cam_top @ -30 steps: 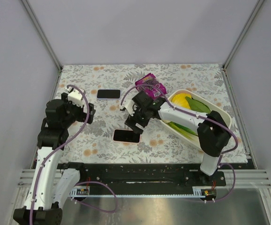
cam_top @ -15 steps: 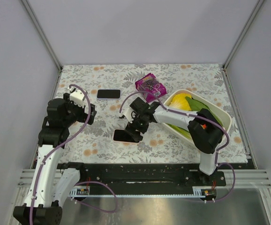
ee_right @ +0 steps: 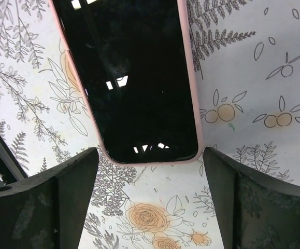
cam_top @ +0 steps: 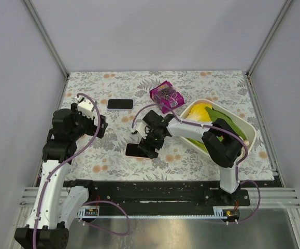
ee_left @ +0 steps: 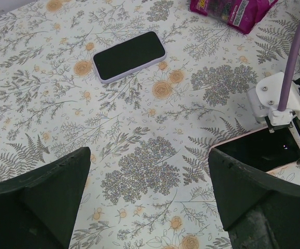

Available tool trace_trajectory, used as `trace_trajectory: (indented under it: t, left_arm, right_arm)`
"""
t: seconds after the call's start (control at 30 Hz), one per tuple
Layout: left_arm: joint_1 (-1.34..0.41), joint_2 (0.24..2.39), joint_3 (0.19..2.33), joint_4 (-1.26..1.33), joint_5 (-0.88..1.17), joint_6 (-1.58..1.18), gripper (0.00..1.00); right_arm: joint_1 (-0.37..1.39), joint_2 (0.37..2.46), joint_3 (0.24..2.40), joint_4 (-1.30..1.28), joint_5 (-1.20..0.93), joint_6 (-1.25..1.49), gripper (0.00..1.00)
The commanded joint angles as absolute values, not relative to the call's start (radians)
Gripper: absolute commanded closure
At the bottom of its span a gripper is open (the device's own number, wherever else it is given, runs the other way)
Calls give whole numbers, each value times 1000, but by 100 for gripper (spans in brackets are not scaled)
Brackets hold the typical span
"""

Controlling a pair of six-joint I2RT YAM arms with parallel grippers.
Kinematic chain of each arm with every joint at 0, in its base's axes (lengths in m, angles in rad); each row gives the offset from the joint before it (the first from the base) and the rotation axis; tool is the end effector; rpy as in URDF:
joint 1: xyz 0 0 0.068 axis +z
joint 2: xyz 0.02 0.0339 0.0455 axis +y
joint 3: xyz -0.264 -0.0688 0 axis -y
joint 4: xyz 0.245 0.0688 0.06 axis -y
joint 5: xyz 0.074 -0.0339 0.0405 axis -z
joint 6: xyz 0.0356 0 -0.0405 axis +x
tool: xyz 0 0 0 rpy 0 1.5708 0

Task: Take the phone out of the phone case
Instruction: Pick up the phone at the center of the board.

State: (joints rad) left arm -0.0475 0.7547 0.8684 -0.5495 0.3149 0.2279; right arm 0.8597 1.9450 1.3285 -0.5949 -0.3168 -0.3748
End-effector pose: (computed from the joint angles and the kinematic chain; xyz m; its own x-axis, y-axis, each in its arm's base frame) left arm 0.1614 -0.0187 0.3362 -0.3372 0.2311 -0.9126 0.4125 0.9077 0.0775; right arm 0.2455 0.3020 0.1656 -0.2788 -0.8567 -0.4341 -0.9602 0.2402 0.1426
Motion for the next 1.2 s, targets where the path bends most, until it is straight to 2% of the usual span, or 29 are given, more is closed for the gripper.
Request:
trace_trajectory:
  t: [0.0,0.4,1.17]
  left_arm:
    - [-45,761,899,-522,337,215,1]
    - [-46,764,902,-522,324,204,1]
    - [-46,759,908,-538,322,209,1]
  right_arm:
    - [868,1941,1325,-575,-385,-406,9]
    - [884,1954,1273,-474,-305,-273,10]
    - [965,1924,1198,-410,-273,-256,3]
